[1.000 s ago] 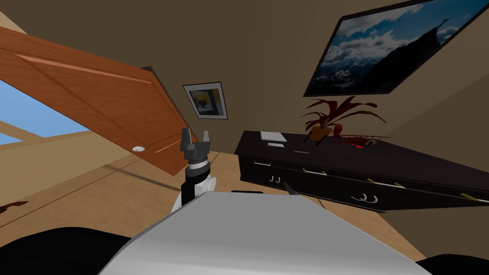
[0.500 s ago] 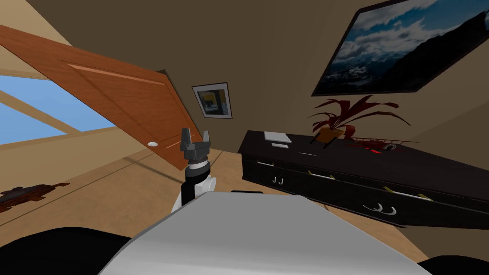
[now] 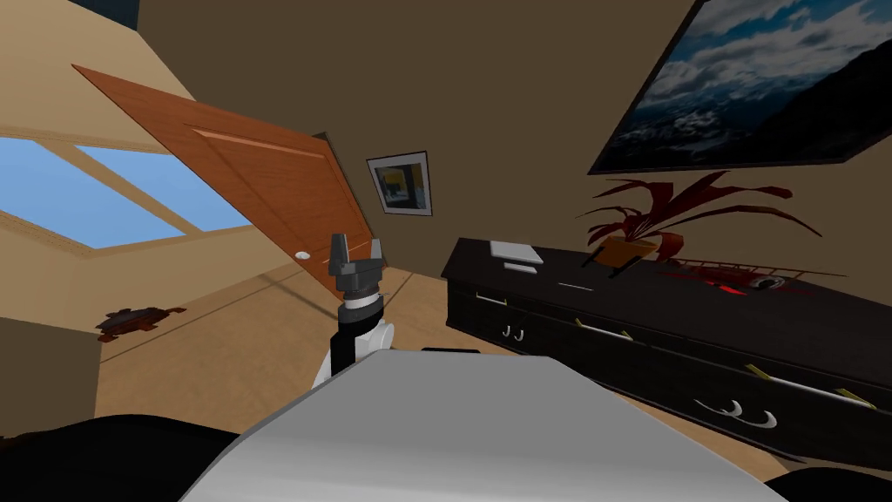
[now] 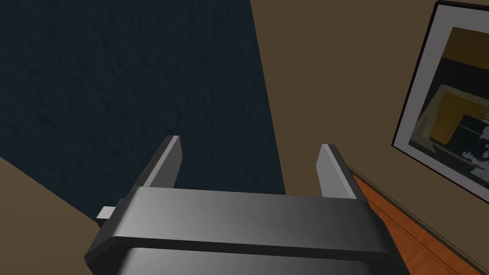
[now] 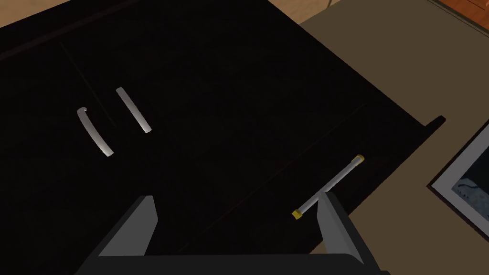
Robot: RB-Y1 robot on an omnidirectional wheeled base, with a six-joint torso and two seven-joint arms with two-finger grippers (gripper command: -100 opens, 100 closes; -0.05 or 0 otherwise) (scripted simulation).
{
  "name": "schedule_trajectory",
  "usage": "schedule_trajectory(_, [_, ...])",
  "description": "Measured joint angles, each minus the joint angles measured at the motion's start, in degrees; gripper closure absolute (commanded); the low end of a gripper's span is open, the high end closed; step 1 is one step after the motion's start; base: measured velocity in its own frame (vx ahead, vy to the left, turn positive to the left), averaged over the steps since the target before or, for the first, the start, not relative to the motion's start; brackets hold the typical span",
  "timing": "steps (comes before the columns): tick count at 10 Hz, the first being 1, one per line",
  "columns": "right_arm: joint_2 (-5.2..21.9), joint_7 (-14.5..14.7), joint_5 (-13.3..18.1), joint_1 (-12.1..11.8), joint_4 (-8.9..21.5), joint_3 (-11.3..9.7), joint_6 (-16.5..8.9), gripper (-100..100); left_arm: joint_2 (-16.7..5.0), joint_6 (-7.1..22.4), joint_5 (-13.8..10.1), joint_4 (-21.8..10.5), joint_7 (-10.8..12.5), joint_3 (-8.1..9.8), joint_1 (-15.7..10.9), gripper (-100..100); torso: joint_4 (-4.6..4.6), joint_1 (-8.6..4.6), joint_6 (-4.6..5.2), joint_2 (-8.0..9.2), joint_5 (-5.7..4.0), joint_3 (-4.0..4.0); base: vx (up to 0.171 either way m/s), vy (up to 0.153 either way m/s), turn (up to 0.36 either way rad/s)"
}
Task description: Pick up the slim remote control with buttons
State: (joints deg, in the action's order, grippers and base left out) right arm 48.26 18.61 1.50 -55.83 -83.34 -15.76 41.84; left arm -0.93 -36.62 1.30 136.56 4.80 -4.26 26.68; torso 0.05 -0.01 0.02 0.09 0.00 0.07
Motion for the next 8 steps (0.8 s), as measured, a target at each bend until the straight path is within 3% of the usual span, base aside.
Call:
schedule_trajectory(5, [6.2, 2.2, 1.9, -2.2, 7.7, -2.2, 3.1, -100, 0.0, 0.0, 0.0, 0.0, 0.0, 0.00, 0.0, 0, -0.01, 0.00, -0.03, -0.05, 0.00, -0.03, -0.012, 0.015, 0.107])
schedule_trajectory(8, [9.5, 3.1, 3.0, -2.6, 13.1, -3.5, 4.9, -100, 0.0, 0.0, 0.0, 0.0, 0.0, 0.00, 0.0, 0, 0.00, 0.04, -0.01, -0.03, 0.01, -0.02, -0.025, 0.043, 0.226])
